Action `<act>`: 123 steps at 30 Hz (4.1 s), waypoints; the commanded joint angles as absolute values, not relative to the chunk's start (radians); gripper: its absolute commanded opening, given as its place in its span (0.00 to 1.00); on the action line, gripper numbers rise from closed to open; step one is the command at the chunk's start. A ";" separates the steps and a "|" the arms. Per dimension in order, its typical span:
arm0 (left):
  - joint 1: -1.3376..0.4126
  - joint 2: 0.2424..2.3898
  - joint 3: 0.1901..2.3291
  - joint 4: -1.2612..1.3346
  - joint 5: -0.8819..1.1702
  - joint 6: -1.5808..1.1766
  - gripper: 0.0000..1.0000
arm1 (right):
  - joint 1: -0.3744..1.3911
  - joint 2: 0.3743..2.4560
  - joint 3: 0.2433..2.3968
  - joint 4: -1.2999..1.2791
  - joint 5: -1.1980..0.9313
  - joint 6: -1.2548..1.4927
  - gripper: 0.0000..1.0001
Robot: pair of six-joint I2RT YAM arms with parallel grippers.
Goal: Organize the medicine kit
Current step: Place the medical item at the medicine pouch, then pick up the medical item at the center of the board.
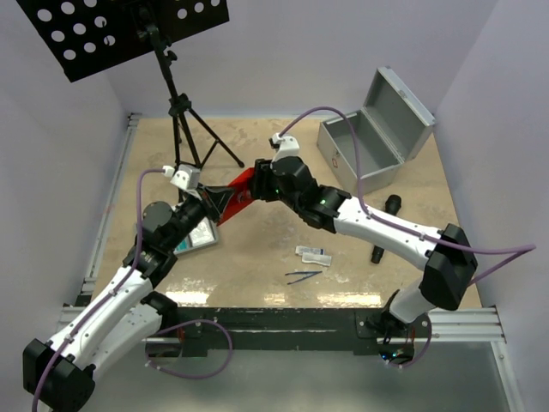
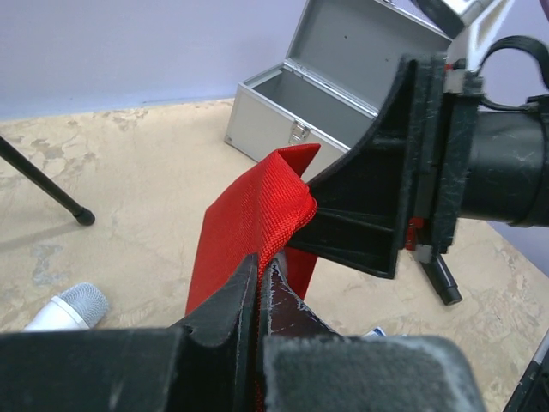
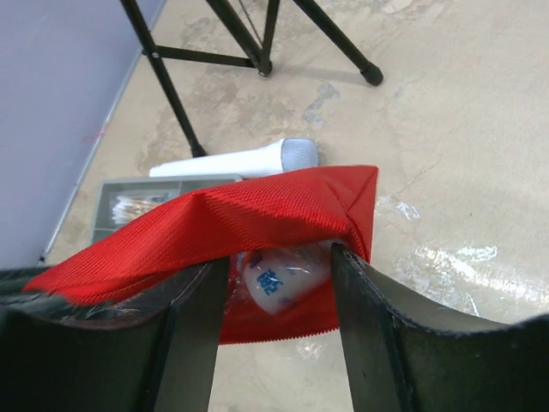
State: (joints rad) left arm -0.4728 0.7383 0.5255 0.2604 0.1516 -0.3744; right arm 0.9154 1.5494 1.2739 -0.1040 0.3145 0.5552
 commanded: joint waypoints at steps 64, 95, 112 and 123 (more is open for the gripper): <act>-0.477 0.761 0.468 0.233 0.078 -0.419 0.00 | 0.966 1.296 0.624 -0.287 0.393 1.022 0.75; -0.477 0.770 0.480 0.216 0.052 -0.399 0.00 | 0.956 1.523 0.933 -0.307 0.495 0.710 0.75; -0.477 0.769 0.485 0.198 0.066 -0.403 0.00 | 0.937 1.503 0.781 -0.212 0.382 0.819 0.82; -0.476 0.772 0.482 0.202 0.072 -0.407 0.00 | 0.870 1.447 0.660 -0.083 0.313 0.864 0.74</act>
State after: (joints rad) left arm -0.4728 0.7776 0.4644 0.1738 0.0635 -0.4084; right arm 0.9169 1.4769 0.7006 -0.1699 0.3412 0.8371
